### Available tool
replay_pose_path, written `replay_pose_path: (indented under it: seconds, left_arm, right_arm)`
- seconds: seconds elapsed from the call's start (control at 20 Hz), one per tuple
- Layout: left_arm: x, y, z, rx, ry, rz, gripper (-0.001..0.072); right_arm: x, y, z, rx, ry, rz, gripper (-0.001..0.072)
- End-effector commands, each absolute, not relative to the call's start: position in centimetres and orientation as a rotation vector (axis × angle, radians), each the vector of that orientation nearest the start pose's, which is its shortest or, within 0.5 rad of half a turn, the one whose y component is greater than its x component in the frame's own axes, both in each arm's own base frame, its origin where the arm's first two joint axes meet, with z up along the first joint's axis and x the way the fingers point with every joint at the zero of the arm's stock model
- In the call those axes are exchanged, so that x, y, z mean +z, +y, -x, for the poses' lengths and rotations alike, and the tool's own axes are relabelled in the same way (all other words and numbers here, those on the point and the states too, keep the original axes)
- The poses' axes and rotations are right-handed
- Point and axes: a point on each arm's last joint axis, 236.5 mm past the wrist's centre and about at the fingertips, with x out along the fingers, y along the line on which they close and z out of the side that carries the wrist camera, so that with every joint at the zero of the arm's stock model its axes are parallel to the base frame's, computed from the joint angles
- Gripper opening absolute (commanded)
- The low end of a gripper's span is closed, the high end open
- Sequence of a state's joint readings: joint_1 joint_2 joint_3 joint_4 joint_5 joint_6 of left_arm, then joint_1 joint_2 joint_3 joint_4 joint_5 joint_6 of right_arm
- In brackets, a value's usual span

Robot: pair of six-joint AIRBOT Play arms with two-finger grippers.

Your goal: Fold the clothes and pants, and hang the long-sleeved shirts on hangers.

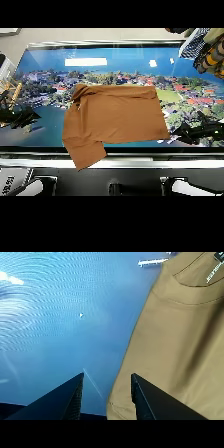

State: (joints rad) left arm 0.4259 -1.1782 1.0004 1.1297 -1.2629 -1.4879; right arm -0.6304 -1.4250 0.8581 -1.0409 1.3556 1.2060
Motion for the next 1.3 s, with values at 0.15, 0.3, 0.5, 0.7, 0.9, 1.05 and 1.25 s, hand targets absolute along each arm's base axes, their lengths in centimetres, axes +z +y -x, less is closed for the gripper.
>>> replay_pose_path:
  seconds: [0.15,0.3,0.5,0.7,0.9,1.05,1.25]
  left_arm:
    - [0.5,4.5,-33.0,0.048,1.286,0.631,0.0354]
    - [0.4,4.4,-32.6,0.046,1.303,0.638,0.0411]
    - [-1.1,4.1,-30.8,0.055,1.351,0.657,0.0413]
    - [-5.1,1.9,-27.3,0.016,1.436,0.707,0.0413]
    - [-7.0,-1.8,-26.4,-0.114,1.413,0.802,0.0412]
    - [-8.6,-2.3,-25.4,-0.101,1.425,0.824,0.0412]
    - [-8.7,-3.1,-25.4,-0.148,1.412,0.813,0.0412]
  right_arm:
    - [-10.3,-2.6,-27.3,0.205,1.560,-0.888,0.0462]
    - [-10.4,-0.9,-27.0,0.241,1.605,-0.847,0.0451]
    - [-10.7,0.1,-26.7,0.251,1.647,-0.801,0.0196]
    - [-10.5,0.1,-26.8,0.251,1.635,-0.794,0.0032]
    - [-9.7,-0.1,-27.2,0.246,1.602,-0.773,0.0032]
    - [-9.2,-0.2,-27.4,0.244,1.585,-0.762,0.0033]
    - [-9.0,-0.2,-27.5,0.244,1.579,-0.759,0.0033]
